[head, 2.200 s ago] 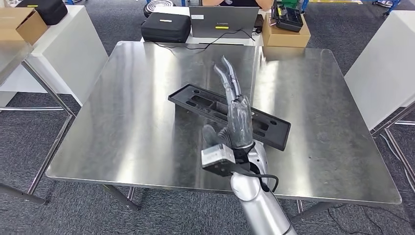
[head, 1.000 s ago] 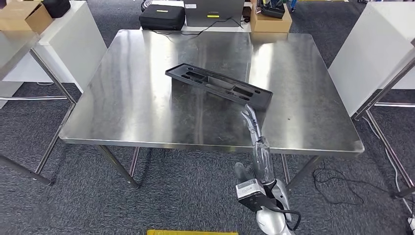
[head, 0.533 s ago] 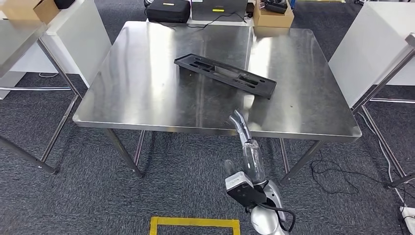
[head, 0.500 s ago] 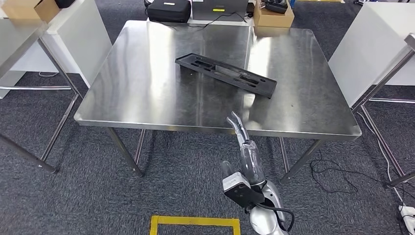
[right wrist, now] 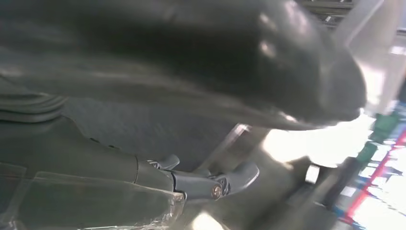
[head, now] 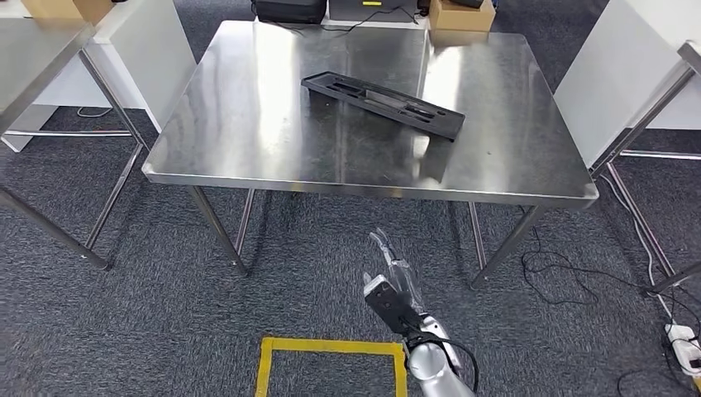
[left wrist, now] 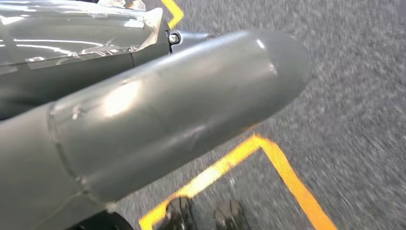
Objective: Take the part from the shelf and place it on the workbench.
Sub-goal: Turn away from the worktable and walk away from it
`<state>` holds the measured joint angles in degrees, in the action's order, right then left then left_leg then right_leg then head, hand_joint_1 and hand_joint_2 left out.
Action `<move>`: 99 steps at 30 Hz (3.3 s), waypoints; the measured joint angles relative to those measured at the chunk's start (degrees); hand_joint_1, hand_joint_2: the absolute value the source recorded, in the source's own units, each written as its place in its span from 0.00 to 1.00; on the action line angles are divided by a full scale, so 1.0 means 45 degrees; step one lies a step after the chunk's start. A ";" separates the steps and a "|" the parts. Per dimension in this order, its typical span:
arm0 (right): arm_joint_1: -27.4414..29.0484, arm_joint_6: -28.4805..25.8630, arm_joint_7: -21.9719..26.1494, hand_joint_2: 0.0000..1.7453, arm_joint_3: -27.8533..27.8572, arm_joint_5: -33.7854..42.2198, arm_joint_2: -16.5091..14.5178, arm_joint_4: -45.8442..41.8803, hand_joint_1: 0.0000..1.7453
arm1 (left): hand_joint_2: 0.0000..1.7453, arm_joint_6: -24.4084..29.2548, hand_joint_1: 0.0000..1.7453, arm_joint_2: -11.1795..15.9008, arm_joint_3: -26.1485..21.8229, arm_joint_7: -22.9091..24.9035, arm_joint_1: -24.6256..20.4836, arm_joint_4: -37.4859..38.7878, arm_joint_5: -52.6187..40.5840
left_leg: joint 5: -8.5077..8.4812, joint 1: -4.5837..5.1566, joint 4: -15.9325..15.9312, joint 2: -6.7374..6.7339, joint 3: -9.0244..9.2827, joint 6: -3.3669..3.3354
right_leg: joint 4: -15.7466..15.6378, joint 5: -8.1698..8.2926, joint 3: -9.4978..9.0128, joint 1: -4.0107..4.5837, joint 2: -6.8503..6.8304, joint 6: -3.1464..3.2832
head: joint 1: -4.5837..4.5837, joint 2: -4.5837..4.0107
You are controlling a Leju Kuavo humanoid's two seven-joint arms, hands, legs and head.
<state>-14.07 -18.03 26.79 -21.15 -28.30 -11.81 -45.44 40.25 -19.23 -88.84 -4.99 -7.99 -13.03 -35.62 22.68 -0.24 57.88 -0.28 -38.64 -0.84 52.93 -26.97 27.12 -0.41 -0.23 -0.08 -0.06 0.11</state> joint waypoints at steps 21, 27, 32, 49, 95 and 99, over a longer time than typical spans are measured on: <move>-0.0477 -0.0113 0.0051 0.00 0.1647 0.0838 -0.0284 0.2662 0.00 | 0.00 -0.0001 0.00 0.0091 -0.0040 0.0186 -0.0030 -0.0107 -0.0226 | -0.0076 0.0006 -0.0054 0.0024 0.0318 -0.0508 | 0.4515 -0.1075 0.2352 -0.0212 -0.0012 -0.0734 | 0.0067 0.0000; -0.0687 -0.0118 0.0074 0.00 0.1667 0.0833 -0.0368 0.2726 0.00 | 0.00 -0.0004 0.00 0.0027 -0.0045 0.0186 -0.0033 -0.0114 -0.0221 | -0.1006 -0.0014 -0.0194 -0.0050 -0.0184 -0.0160 | 0.0278 -0.1047 -0.0612 0.0176 -0.0013 -0.0154 | 0.0093 0.0000; -0.0693 -0.0118 0.0070 0.00 0.1712 0.0842 -0.0447 0.2803 0.00 | 0.00 0.0012 0.00 0.0036 -0.0064 0.0194 0.0003 -0.0119 -0.0220 | 0.1007 -0.0127 0.1356 0.0042 -0.0710 0.0239 | 0.0179 -0.0090 0.0181 0.0012 -0.0036 0.0190 | 0.0143 0.0000; -0.0661 -0.0588 0.0205 0.00 0.2819 0.1941 0.0041 0.3123 0.00 | 0.00 -0.0804 0.00 0.0485 -0.0064 -0.0751 -0.0031 -0.0028 0.0432 | 0.0736 -0.0082 -0.0129 -0.0009 0.1186 -0.0597 | 0.4065 -0.1049 0.3071 -0.0182 -0.0040 -0.0467 | 0.0083 0.0000; 0.1730 -0.2146 -0.8629 0.00 0.4450 0.0464 0.1888 0.7098 0.00 | 0.00 -0.2898 0.00 0.1393 0.0802 -0.0747 0.0297 0.0183 -0.0697 | 0.2449 -0.0233 0.2842 0.0060 -0.0266 0.0320 | 0.0336 -0.0029 0.0391 0.0045 -0.0178 0.0157 | 0.0130 0.0000; 0.2292 -0.2248 -0.9471 0.00 0.4573 0.0327 0.1991 0.7435 0.00 | 0.00 -0.3037 0.00 0.1586 0.1298 -0.0363 0.0401 0.0197 -0.1306 | 0.1480 -0.0222 0.2366 0.0071 0.1135 0.0219 | 0.0718 0.0411 0.1246 0.0075 -0.0198 0.0052 | 0.0137 0.0000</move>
<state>-3.76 -28.14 -15.83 -0.57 -26.82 -2.85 -11.99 26.58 -12.09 -83.00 -6.62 -6.18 -12.14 -41.49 29.34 -1.24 68.53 0.04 -33.54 0.14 56.16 -25.12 32.73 -0.07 -1.12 0.15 0.56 0.11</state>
